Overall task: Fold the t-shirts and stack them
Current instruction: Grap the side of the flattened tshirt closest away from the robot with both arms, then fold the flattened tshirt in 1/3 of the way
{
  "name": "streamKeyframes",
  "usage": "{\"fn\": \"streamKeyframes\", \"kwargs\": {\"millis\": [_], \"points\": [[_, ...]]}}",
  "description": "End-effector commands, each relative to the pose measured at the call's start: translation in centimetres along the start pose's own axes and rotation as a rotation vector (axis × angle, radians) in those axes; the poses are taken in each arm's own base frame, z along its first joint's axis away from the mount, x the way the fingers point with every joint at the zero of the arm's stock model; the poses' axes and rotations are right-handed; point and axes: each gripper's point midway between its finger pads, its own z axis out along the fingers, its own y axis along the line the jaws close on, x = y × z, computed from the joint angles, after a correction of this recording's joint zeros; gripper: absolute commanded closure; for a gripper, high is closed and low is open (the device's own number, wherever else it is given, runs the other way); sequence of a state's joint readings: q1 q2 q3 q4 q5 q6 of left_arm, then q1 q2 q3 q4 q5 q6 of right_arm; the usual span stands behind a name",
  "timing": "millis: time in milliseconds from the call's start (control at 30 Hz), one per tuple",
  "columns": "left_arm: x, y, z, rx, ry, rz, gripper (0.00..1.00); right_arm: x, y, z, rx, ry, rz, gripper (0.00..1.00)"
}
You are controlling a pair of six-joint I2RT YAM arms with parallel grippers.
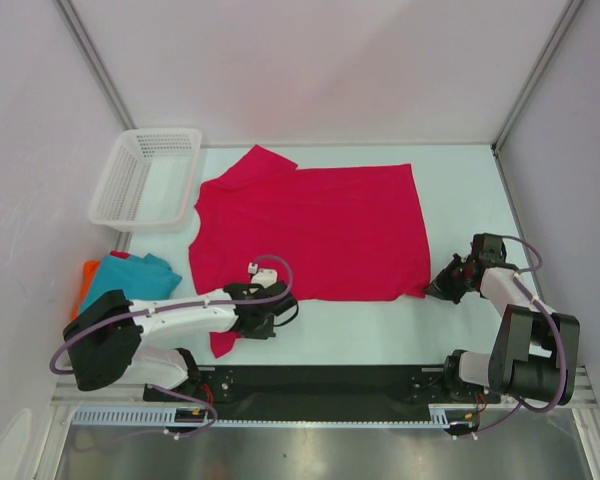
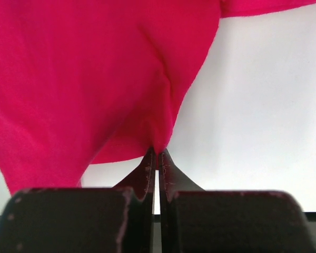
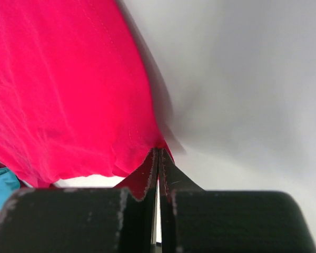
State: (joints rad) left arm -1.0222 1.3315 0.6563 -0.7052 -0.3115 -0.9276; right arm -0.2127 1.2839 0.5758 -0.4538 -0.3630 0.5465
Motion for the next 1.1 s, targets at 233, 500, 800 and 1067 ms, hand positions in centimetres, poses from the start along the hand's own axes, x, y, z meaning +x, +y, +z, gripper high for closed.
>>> {"fn": "streamKeyframes", "kwargs": {"millis": [233,500,800,1067], "points": [[-4.6,1.1,-6.9,0.026,-0.128,-0.014,0.99,-1.2,3.3,-3.2,-0.094,-0.057,-0.049,1.00],[-8.2,3.0,-10.3,0.030,-0.201,-0.032,0.99,-2.4,5.5,-4.9,-0.144,-0.107,-0.065,1.00],[-14.7,6.1,-9.2,-0.011,-0.260,-0.083,0.99,-5.4,7.7,-4.0,-0.190,-0.149,-0.069,1.00],[-27.4,7.9,-7.1,-0.034,-0.289,-0.103,0.99,-12.0,11.7,-2.1,-0.203,-0.188,-0.041,1.00]]}}
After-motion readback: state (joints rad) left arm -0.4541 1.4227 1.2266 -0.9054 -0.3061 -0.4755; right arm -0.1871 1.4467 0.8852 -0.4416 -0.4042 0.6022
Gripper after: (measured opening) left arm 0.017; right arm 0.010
